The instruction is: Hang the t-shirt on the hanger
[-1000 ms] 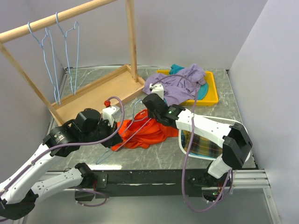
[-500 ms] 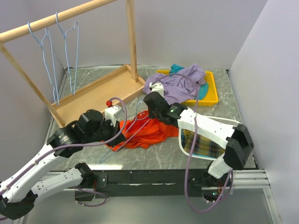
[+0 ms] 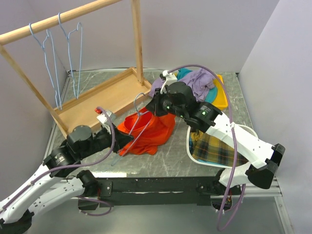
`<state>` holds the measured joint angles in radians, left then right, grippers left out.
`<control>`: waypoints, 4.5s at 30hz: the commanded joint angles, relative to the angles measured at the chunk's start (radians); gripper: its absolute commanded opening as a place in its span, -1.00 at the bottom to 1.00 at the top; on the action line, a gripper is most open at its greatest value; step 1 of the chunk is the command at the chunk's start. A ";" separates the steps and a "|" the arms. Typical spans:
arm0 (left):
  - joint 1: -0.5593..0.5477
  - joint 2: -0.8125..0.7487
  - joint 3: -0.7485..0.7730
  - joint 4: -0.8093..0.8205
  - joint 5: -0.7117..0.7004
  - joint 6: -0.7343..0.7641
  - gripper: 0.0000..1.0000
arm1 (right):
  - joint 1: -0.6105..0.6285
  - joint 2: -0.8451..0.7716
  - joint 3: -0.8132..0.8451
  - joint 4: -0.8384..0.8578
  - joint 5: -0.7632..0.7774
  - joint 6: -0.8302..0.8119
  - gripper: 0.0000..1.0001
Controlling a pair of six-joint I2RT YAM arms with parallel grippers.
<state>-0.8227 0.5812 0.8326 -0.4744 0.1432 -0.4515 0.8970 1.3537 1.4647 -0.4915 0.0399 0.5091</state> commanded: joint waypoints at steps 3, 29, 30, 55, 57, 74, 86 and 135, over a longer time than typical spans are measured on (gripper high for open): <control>-0.004 -0.139 -0.191 0.408 -0.094 -0.128 -0.98 | 0.008 -0.070 -0.069 0.050 -0.129 0.043 -1.00; -0.006 -0.339 -0.417 0.565 -0.162 -0.108 -0.98 | -0.271 -0.094 -0.547 0.479 -0.012 0.131 0.65; -0.006 -0.337 -0.412 0.562 -0.160 -0.107 -0.98 | -0.271 -0.073 -0.538 0.488 -0.002 0.137 0.65; -0.006 -0.152 -0.380 0.626 -0.152 -0.062 -0.98 | -0.498 0.257 0.032 0.242 0.049 0.053 -0.76; -0.006 -0.112 -0.397 0.663 -0.152 -0.064 -0.98 | -0.498 0.306 0.112 0.150 0.058 0.033 -0.53; -0.032 0.209 -0.402 0.882 -0.183 0.043 -0.98 | -0.498 -0.073 -0.299 0.140 -0.136 0.259 0.62; -0.102 0.302 -0.313 0.820 -0.263 0.184 -0.98 | -0.532 0.253 0.011 0.059 -0.166 0.367 0.54; -0.294 0.337 -0.178 0.594 -0.619 -0.108 0.47 | -0.507 0.128 -0.256 0.134 -0.342 0.329 -1.00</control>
<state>-1.1164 1.0649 0.6601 0.2428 -0.3660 -0.2947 0.3836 1.5433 1.2057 -0.3939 -0.2855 0.8661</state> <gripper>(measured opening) 0.710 0.067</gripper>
